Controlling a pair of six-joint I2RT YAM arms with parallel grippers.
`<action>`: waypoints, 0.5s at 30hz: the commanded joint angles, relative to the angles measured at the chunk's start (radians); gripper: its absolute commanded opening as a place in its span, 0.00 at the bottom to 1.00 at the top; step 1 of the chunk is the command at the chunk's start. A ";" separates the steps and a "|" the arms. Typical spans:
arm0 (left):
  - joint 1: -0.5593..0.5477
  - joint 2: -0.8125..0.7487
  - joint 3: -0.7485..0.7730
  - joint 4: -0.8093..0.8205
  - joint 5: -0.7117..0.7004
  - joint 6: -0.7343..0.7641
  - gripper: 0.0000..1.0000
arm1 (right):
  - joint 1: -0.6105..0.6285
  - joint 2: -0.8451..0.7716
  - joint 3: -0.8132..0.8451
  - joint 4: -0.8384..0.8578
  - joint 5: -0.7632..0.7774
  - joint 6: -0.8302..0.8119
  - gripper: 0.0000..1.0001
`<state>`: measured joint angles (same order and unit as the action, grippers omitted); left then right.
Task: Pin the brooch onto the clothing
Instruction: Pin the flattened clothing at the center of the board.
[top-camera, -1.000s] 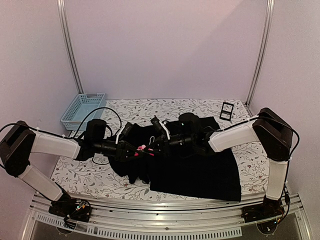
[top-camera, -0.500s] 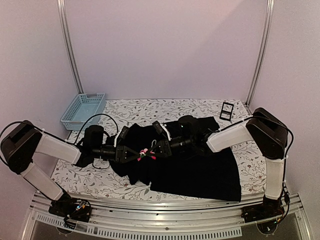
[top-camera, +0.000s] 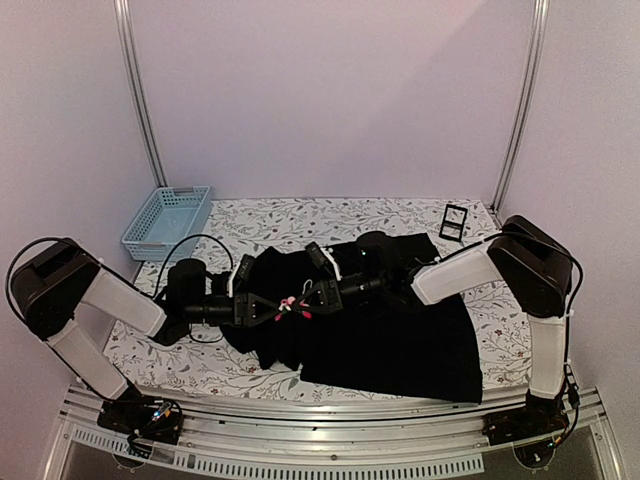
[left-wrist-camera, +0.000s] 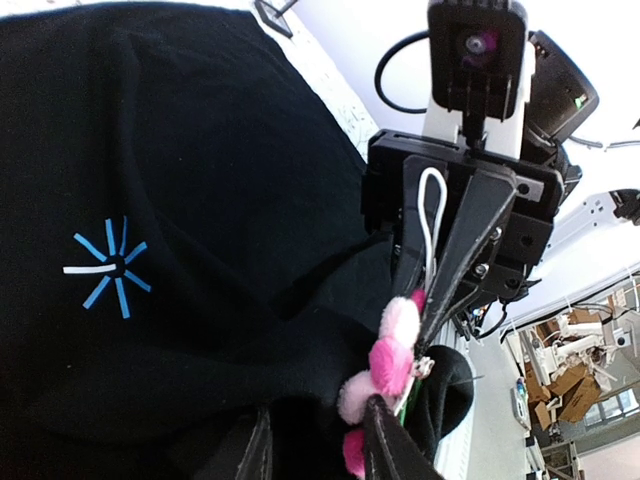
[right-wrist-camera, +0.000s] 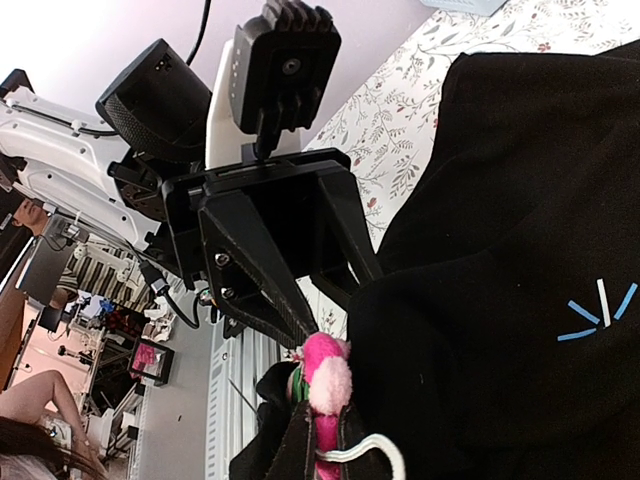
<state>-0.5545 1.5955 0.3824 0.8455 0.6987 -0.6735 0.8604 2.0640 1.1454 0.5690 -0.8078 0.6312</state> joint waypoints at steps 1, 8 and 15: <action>-0.015 0.008 -0.025 0.049 0.001 -0.050 0.34 | -0.014 0.017 0.024 0.046 -0.014 0.017 0.00; 0.028 -0.017 -0.108 0.137 0.006 -0.045 0.53 | -0.023 0.030 0.022 0.086 -0.042 0.028 0.00; 0.002 0.027 -0.160 0.322 -0.003 -0.088 0.64 | -0.022 0.035 0.004 0.163 -0.060 0.059 0.00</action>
<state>-0.5327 1.5963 0.2405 1.0355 0.6983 -0.7464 0.8486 2.0830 1.1458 0.6552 -0.8478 0.6689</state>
